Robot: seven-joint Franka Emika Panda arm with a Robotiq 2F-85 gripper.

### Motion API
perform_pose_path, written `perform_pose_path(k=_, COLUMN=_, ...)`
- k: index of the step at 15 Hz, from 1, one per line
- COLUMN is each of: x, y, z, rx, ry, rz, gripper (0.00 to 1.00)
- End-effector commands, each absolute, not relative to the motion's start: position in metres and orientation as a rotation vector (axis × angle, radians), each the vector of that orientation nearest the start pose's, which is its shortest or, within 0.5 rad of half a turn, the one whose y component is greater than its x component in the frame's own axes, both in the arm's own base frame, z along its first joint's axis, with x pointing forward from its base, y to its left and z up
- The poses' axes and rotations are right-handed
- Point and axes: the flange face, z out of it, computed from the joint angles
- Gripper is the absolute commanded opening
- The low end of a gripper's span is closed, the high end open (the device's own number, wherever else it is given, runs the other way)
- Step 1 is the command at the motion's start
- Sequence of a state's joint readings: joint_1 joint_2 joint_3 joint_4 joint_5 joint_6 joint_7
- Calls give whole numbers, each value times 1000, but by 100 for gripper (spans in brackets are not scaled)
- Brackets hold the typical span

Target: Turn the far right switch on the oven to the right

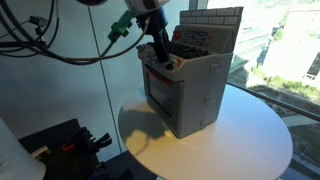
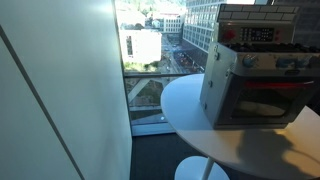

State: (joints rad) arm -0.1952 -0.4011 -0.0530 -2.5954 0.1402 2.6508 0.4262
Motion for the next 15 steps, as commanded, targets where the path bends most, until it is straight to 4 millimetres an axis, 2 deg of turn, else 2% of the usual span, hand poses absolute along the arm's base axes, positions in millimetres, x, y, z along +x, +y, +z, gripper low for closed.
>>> perform_pose_path(k=1, x=420, y=-112, z=444, rx=-2676, ry=1081, rz=-683, gripper=100)
perform_pose_path(k=3, x=420, y=-112, z=444, rx=-2674, ry=1079, rz=-685, gripper=88)
perform_pose_path(k=4, x=420, y=-111, z=445, rx=-2673, ry=1078, rz=-688, gripper=79)
perform_pose_path(k=5, x=421, y=-111, z=445, rx=-2673, ry=1076, rz=-690, gripper=76)
perform_pose_path(k=6, x=421, y=-111, z=445, rx=-2672, ry=1075, rz=-694, gripper=60)
perform_pose_path(k=8, x=422, y=-110, z=446, rx=-2669, ry=1073, rz=-703, gripper=52)
perform_pose_path(k=9, x=422, y=-110, z=447, rx=-2667, ry=1073, rz=-711, gripper=35)
perform_pose_path(k=11, x=422, y=-111, z=447, rx=-2663, ry=1076, rz=-721, gripper=18)
perform_pose_path(k=13, x=421, y=-113, z=449, rx=-2657, ry=1081, rz=-726, gripper=7)
perform_pose_path(k=15, x=419, y=-115, z=448, rx=-2653, ry=1092, rz=-721, gripper=3)
